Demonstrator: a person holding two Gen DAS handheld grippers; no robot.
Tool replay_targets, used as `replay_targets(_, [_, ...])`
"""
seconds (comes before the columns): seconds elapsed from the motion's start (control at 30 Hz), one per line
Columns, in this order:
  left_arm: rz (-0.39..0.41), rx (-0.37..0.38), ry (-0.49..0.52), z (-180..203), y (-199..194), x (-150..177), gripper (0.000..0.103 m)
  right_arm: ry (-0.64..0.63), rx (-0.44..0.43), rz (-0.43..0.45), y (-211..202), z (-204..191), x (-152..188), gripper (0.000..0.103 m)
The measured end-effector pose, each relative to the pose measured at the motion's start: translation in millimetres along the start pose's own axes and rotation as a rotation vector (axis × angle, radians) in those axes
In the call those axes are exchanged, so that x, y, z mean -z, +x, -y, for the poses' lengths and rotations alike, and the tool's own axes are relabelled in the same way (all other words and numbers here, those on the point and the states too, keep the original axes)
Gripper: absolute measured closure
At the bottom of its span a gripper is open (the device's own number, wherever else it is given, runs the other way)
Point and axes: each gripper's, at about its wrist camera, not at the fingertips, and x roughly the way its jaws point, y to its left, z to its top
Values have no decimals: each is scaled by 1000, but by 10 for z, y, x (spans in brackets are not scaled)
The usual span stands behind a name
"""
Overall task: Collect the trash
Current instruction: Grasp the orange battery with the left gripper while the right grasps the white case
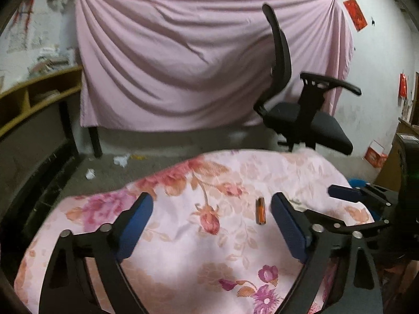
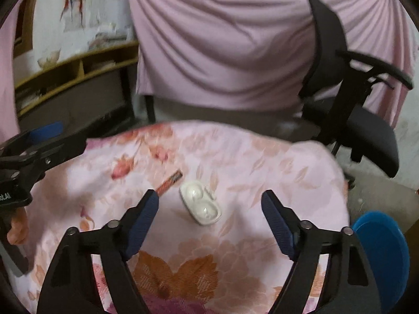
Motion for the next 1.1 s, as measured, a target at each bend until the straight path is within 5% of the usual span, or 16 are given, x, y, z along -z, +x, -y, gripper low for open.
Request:
replay_targets(0.3, [-179, 82, -9, 6, 393, -12, 58, 77, -73, -175, 323, 140, 27, 51])
replay_targets(0.4, [-210, 103, -17, 42, 466, -3, 63, 55, -69, -181, 303, 93, 32, 54])
replay_targets(0.57, [-256, 131, -30, 132, 616, 33, 72, 50, -85, -181, 270, 76, 28, 75])
replay_targets(0.93, [-316, 157, 53, 519, 900, 25, 75, 91, -28, -143, 88, 270, 110, 76])
replay_targets(1.1, [-338, 96, 80, 640, 987, 17, 96, 124, -27, -131, 13, 425, 160, 76])
